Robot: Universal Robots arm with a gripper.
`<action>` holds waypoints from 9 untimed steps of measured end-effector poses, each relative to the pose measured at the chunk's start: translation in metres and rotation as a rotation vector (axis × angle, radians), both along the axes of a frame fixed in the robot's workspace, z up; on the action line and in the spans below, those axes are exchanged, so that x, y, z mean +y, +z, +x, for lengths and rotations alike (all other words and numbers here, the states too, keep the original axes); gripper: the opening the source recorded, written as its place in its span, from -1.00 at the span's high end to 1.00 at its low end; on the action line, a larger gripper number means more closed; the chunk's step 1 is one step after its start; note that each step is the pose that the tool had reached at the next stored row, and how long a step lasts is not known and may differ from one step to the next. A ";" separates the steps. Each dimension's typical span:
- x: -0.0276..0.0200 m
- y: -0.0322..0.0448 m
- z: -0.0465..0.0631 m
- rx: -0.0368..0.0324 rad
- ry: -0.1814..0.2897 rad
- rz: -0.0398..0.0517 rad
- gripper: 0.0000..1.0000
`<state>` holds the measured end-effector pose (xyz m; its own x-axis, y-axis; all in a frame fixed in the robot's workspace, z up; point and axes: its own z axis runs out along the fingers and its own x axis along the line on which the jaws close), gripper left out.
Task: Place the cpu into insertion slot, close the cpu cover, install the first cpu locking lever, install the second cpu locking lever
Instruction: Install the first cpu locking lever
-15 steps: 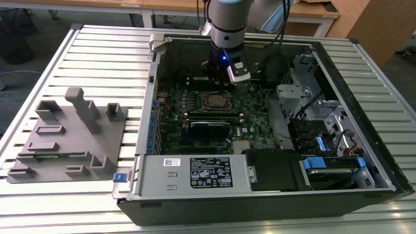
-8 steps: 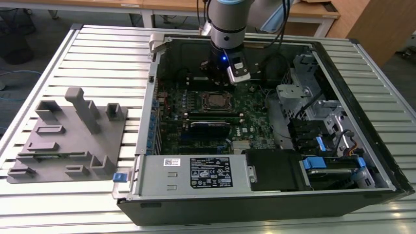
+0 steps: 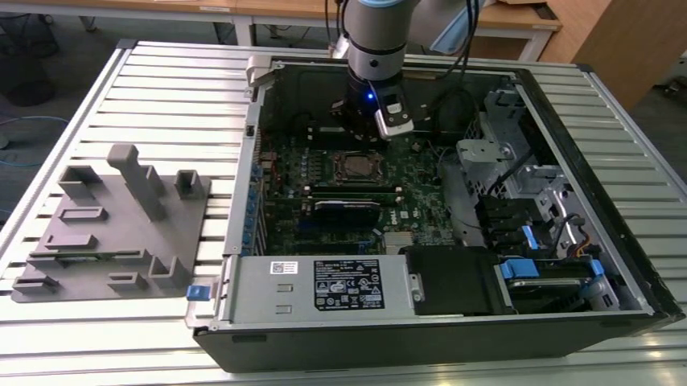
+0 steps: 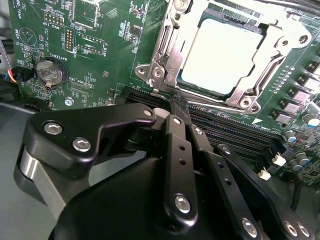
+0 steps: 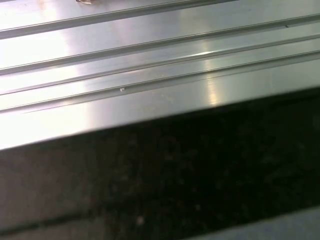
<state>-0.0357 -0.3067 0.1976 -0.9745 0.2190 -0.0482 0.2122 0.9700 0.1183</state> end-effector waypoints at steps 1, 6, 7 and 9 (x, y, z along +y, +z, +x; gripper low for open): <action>0.0000 0.0003 0.000 0.0001 0.000 -0.0002 0.79; 0.0000 0.0020 0.000 0.0000 0.000 -0.0001 0.79; 0.0000 0.0024 0.000 0.0000 0.000 -0.0001 0.79; 0.0000 0.0034 0.000 -0.0004 0.000 0.0005 0.79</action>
